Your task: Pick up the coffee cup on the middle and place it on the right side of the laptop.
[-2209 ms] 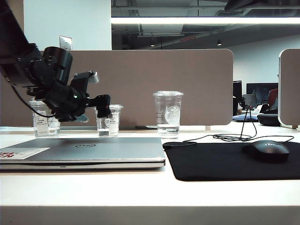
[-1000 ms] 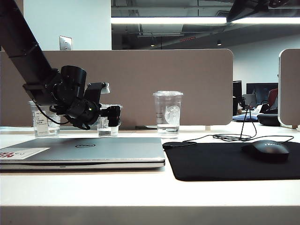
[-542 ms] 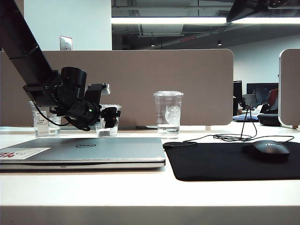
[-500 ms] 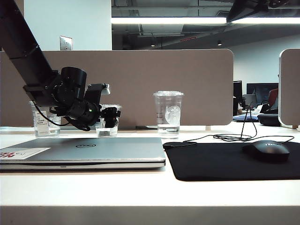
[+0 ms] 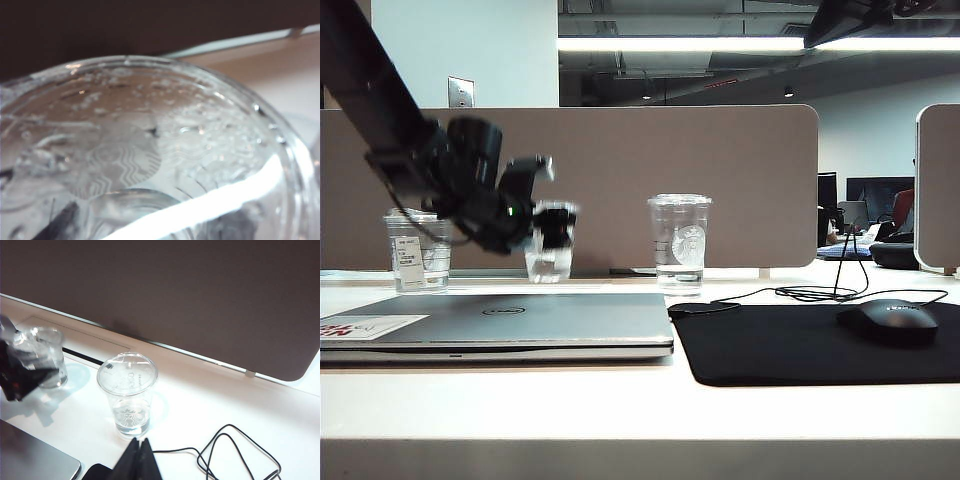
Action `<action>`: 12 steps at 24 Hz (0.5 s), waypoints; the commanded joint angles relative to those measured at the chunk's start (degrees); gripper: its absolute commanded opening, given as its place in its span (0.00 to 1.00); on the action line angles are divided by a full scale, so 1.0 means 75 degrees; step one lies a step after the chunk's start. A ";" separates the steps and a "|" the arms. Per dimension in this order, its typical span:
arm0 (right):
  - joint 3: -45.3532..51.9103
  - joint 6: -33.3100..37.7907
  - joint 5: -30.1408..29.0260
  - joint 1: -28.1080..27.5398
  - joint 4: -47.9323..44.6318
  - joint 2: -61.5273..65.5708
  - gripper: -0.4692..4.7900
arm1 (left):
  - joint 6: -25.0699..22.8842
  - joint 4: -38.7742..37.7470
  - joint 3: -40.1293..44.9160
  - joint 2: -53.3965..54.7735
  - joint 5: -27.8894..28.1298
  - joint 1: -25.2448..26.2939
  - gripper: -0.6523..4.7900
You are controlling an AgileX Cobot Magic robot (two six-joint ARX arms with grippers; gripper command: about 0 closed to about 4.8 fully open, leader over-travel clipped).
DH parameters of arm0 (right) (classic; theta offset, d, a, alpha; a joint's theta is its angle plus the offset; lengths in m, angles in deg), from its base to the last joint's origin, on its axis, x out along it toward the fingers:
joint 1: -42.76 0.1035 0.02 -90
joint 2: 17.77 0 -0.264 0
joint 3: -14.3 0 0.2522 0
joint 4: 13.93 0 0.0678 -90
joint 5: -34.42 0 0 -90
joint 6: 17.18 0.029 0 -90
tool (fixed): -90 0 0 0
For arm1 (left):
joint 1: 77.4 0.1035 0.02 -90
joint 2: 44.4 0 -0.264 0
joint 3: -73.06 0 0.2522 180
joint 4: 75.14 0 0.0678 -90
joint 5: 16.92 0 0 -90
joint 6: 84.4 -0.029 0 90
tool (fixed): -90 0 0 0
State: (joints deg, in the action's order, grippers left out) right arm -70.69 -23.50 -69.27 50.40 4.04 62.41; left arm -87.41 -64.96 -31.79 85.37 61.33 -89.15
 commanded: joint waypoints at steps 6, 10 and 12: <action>-0.0035 -0.0023 0.0006 0.0003 -0.0140 -0.0189 0.08 | 0.0548 -0.2075 -0.0026 -0.1588 -0.2594 -0.0029 0.68; -0.0035 -0.0050 0.0079 0.0003 -0.0119 -0.0443 0.08 | 0.0484 -0.2801 -0.0023 -0.2296 -0.3261 -0.0315 0.68; -0.0035 -0.0187 0.0163 0.0003 -0.0067 -0.0533 0.08 | 0.0455 -0.2897 -0.0023 -0.2480 -0.3296 -0.0484 0.68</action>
State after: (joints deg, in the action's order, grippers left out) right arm -70.62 -23.75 -68.90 50.38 4.02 59.17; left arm -83.50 -86.64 -31.81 68.06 38.03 -91.62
